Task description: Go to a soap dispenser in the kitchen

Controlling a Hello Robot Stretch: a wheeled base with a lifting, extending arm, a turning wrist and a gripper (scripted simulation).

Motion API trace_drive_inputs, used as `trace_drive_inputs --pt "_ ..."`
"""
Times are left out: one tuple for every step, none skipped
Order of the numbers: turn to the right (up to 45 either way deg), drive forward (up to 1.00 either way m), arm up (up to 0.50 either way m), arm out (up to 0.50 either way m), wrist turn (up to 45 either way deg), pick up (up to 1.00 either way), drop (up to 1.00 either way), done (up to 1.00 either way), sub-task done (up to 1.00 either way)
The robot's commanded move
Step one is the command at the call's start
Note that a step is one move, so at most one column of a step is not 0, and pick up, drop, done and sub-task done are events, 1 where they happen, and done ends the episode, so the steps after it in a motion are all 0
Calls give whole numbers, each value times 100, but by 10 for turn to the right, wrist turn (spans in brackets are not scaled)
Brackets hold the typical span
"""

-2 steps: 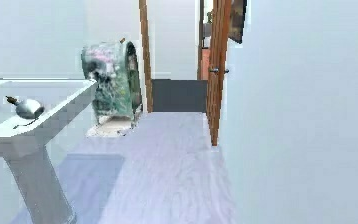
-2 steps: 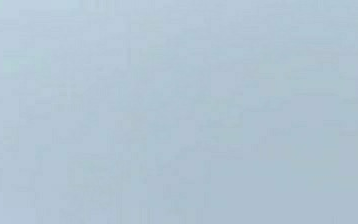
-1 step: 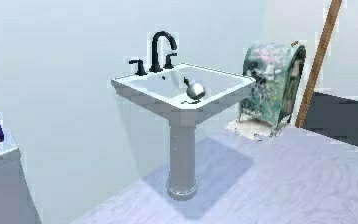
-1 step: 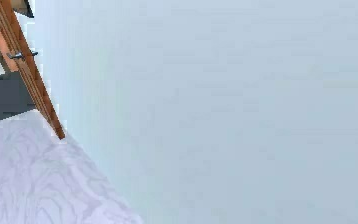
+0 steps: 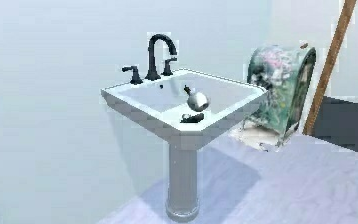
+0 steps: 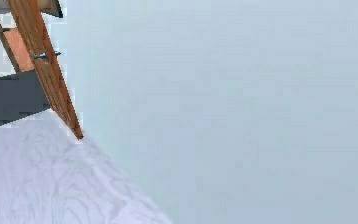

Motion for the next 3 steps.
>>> trace_drive_inputs --pt "450 0 0 0 0 0 0 0 0" --pt "0 100 0 0 0 0 0 0 0" --pt "30 0 0 0 0 0 0 0 0"
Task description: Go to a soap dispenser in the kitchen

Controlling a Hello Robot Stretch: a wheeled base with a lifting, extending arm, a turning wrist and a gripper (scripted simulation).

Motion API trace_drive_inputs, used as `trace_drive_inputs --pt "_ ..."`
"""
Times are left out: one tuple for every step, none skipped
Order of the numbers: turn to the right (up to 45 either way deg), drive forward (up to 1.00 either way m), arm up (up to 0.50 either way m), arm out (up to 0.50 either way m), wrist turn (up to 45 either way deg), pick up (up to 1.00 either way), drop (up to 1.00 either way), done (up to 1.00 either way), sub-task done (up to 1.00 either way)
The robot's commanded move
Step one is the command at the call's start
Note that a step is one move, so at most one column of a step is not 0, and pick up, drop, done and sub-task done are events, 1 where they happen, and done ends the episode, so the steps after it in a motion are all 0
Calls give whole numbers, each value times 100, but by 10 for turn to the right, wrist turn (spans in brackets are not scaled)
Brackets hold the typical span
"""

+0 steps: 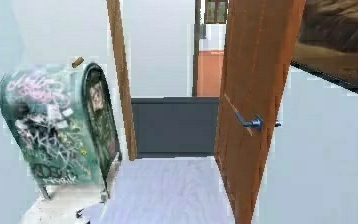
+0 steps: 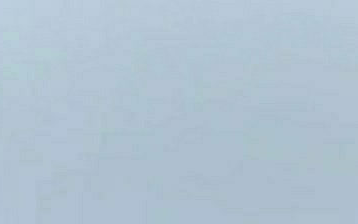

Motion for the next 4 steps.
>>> trace_drive_inputs --pt "0 75 0 0 0 0 0 0 0" --pt "-150 0 0 0 0 0 0 0 0" --pt "0 60 0 0 0 0 0 0 0" --pt "300 0 0 0 0 0 0 0 0"
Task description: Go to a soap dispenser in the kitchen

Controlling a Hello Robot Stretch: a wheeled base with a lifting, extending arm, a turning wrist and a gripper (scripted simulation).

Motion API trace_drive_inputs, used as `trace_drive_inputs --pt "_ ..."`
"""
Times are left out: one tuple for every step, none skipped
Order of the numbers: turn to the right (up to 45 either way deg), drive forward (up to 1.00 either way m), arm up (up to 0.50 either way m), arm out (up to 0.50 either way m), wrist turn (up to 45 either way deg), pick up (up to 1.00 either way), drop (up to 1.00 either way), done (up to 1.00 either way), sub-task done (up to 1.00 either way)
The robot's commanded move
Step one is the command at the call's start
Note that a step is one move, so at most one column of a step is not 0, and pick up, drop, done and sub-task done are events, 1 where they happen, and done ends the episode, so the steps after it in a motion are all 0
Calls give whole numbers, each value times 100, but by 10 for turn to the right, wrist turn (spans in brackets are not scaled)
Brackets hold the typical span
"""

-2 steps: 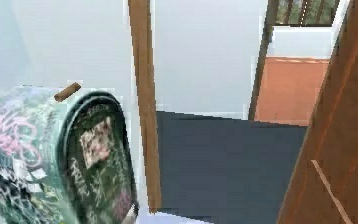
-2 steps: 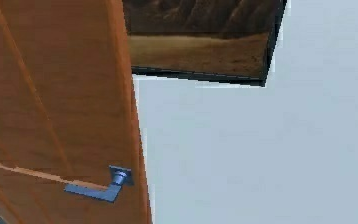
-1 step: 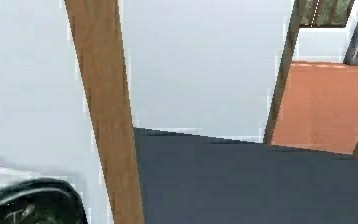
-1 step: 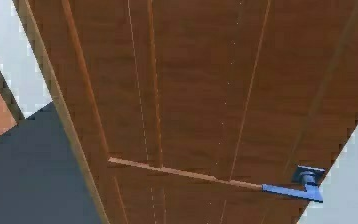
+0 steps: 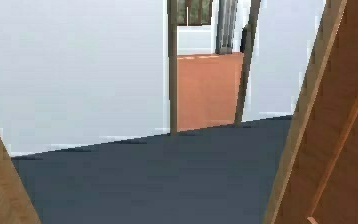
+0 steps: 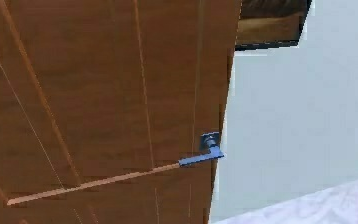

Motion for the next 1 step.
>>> trace_drive_inputs --pt "0 75 0 0 0 0 0 0 0"
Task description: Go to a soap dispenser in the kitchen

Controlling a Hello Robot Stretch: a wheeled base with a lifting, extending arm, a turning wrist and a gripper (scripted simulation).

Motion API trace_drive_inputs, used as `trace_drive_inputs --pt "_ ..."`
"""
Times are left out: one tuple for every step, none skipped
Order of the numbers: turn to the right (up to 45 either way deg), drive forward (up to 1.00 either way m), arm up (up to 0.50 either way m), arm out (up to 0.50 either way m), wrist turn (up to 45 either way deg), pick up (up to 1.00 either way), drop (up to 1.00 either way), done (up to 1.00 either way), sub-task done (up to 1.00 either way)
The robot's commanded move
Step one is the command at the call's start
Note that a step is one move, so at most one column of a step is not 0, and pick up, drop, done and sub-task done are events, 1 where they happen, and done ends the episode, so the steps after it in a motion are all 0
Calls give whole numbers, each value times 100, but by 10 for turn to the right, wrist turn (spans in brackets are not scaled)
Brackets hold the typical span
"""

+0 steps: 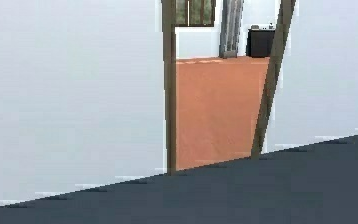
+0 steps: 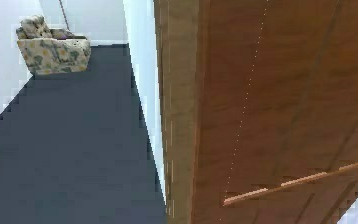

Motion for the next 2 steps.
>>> trace_drive_inputs --pt "180 0 0 0 0 0 0 0 0" --pt "0 100 0 0 0 0 0 0 0"
